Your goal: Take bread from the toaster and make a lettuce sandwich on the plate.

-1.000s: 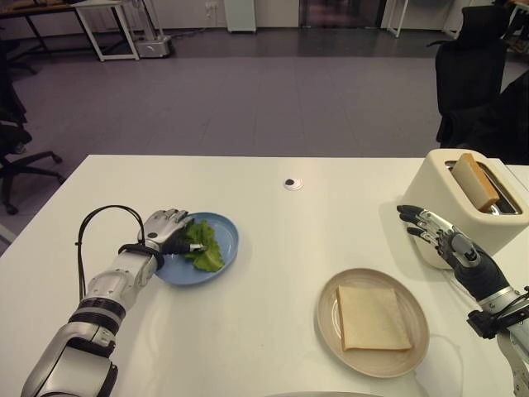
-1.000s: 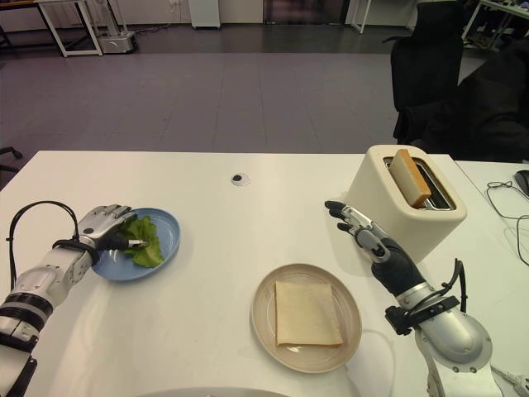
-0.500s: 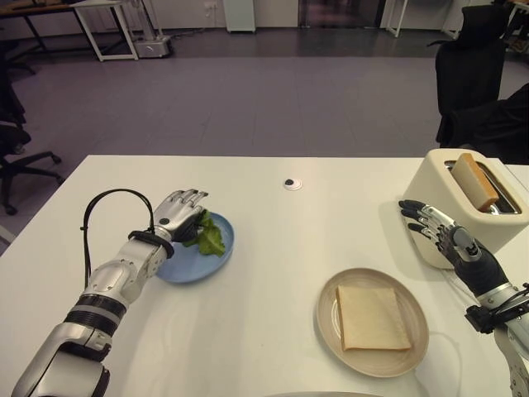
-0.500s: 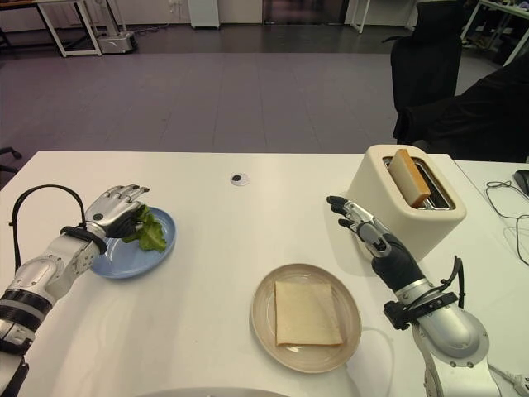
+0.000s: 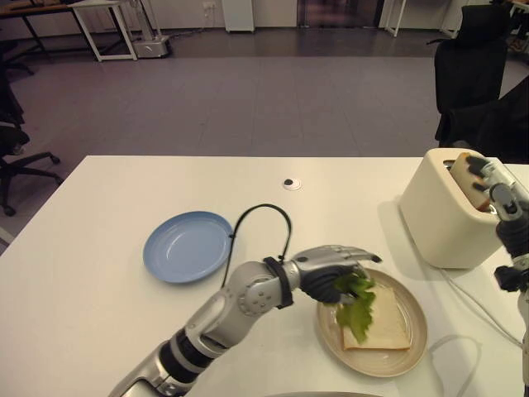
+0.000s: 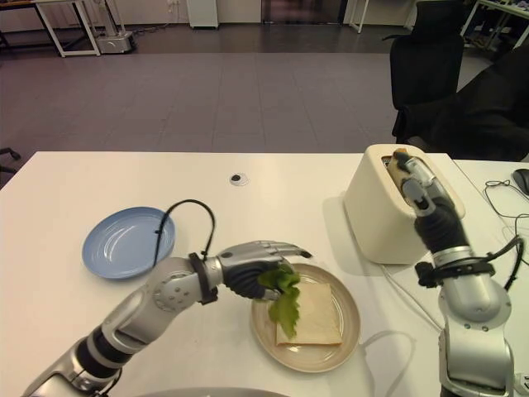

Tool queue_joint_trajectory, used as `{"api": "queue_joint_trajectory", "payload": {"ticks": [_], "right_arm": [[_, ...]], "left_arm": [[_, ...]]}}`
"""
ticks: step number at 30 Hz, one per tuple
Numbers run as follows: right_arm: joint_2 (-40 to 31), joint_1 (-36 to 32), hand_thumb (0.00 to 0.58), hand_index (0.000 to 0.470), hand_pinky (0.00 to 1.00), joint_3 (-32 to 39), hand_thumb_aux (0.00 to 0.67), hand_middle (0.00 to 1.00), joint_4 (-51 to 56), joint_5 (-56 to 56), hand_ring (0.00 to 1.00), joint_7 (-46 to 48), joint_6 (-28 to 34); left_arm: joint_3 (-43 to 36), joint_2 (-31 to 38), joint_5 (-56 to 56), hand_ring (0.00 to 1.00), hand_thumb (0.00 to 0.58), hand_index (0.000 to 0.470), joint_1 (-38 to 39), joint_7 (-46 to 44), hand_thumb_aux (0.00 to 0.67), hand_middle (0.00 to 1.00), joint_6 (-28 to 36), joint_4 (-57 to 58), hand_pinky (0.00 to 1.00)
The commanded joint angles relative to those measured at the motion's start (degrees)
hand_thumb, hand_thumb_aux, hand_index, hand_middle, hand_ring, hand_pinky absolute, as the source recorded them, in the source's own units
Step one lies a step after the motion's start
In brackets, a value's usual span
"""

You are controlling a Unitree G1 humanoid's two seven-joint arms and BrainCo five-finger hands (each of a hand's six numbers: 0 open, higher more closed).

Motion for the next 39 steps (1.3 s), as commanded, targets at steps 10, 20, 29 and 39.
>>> {"api": "queue_joint_trajectory", "payload": {"ticks": [10, 20, 29, 39], "right_arm": [[-8.7, -9.2, 0.000, 0.000, 0.00, 9.2, 0.000, 0.00, 23.8, -29.1, 0.00, -13.2, -9.0], [-10.4, -13.7, 0.366, 0.184, 0.00, 12.7, 0.263, 0.00, 42.1, -32.6, 0.00, -20.7, -10.0], [-10.1, -13.7, 0.268, 0.125, 0.00, 13.9, 0.179, 0.00, 42.6, -32.0, 0.00, -21.7, -9.8], [-9.7, -14.5, 0.580, 0.470, 0.00, 14.4, 0.670, 0.00, 42.2, -30.6, 0.00, -21.2, -10.4]], "left_arm": [[-6.8, -7.4, 11.6, 0.00, 0.580, 0.470, -3.7, 5.5, 0.670, 0.00, -3.8, 18.3, 0.00], [-4.9, -13.0, 13.8, 0.00, 0.000, 0.000, -6.1, 16.1, 0.000, 0.00, -7.0, 24.2, 0.00], [-3.4, -12.9, 14.0, 0.00, 0.000, 0.000, -5.8, 17.1, 0.000, 0.00, -7.5, 21.4, 0.00], [-1.5, -11.2, 14.3, 0.00, 0.000, 0.000, -4.9, 17.2, 0.000, 0.00, -7.7, 19.2, 0.00]]}}
